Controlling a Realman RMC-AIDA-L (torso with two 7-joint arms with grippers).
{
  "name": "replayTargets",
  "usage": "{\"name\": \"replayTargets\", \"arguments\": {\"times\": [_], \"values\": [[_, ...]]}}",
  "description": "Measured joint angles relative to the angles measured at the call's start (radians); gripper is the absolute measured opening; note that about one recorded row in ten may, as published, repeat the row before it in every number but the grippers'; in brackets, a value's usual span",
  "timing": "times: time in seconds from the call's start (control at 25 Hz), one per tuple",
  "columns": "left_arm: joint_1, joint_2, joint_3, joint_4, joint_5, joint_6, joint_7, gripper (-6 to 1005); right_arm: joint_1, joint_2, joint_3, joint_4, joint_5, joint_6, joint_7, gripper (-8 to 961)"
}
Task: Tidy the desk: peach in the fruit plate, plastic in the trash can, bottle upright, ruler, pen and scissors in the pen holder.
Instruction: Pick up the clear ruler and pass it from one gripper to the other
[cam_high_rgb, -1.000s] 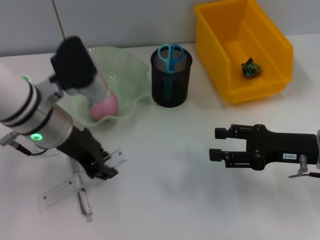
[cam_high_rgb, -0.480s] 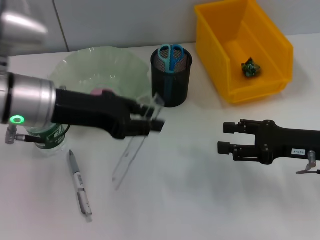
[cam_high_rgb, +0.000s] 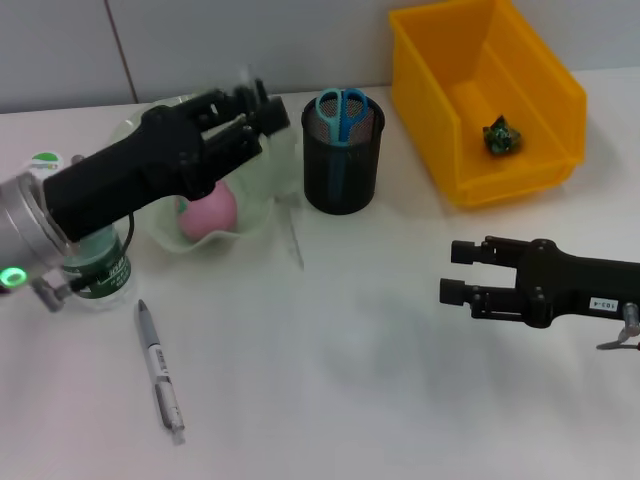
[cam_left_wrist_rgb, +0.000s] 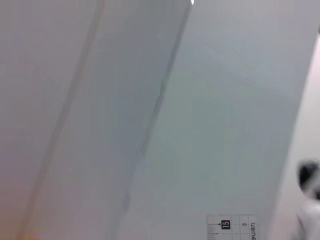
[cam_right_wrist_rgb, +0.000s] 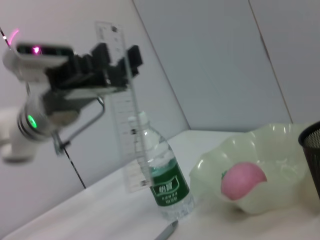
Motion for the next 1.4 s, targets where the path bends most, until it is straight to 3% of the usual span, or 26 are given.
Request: {"name": "replayTargets", "arguments": {"times": [0.04,0.16,0.2,0.24,0.28,0.32,0.4,0.44,0.48,0.6,0.64,0.68,0.76,0.88,1.04,1.4], "values": [[-0.013,-0.004,0.053,-0.143,-0.159,-0.001,0.181,386,-0.008,0.003,0.013,-0.011,0.0,-0.003,-0.002,744],[-0.027,-0.005,0.186,-0.261,-0.38,-0.02,0.349,386,-0.029,0.009,0.043,-0.036,0.001,-0.003,-0.019,744],[-0.028,-0.005,0.215,-0.276,-0.426,-0.026,0.374,386,-0.039,0.015,0.06,-0.049,0.001,-0.003,-0.034,744],[-0.029,-0.005,0.323,-0.312,-0.595,-0.053,0.464,386,-0.054,0.024,0.087,-0.066,0.001,-0.002,-0.061,744],[-0.029,-0.005,0.323,-0.312,-0.595,-0.053,0.464,386,-0.07,0.035,0.114,-0.083,0.001,0.001,-0.089,744],[-0.028,-0.005,0.4,-0.313,-0.682,-0.071,0.513,386,-0.084,0.047,0.136,-0.102,0.001,0.006,-0.118,744],[-0.018,-0.005,0.53,-0.302,-0.845,-0.108,0.596,386,-0.125,0.084,0.194,-0.157,0.001,0.024,-0.2,744],[-0.009,-0.005,0.616,-0.284,-0.956,-0.14,0.644,386,-0.158,0.125,0.243,-0.205,-0.002,0.042,-0.283,744],[0.002,-0.005,0.718,-0.255,-1.08,-0.181,0.71,386,-0.158,0.125,0.243,-0.205,-0.002,0.042,-0.283,744],[0.017,-0.005,0.863,-0.195,-1.26,-0.252,0.823,386,-0.182,0.184,0.301,-0.245,-0.001,0.055,-0.398,744],[0.017,-0.005,0.863,-0.195,-1.26,-0.252,0.823,386,-0.183,0.218,0.334,-0.251,0.001,0.06,-0.462,744],[0.024,-0.005,0.918,-0.16,-1.337,-0.294,0.878,386,-0.183,0.218,0.334,-0.251,0.001,0.06,-0.462,744],[0.032,-0.005,0.998,-0.101,-1.45,-0.373,0.97,386,-0.162,0.247,0.356,-0.248,0.011,0.075,-0.528,744],[0.028,-0.005,1.049,-0.058,-1.529,-0.439,1.04,387,-0.127,0.251,0.352,-0.223,0.031,0.085,-0.538,744],[0.025,-0.005,1.077,-0.023,-1.572,-0.468,1.104,387,-0.022,0.253,0.354,-0.149,0.047,0.101,-0.542,743],[0.019,-0.005,1.103,0.032,-1.626,-0.504,1.206,386,0.072,0.258,0.347,-0.107,0.047,0.14,-0.546,743]]}}
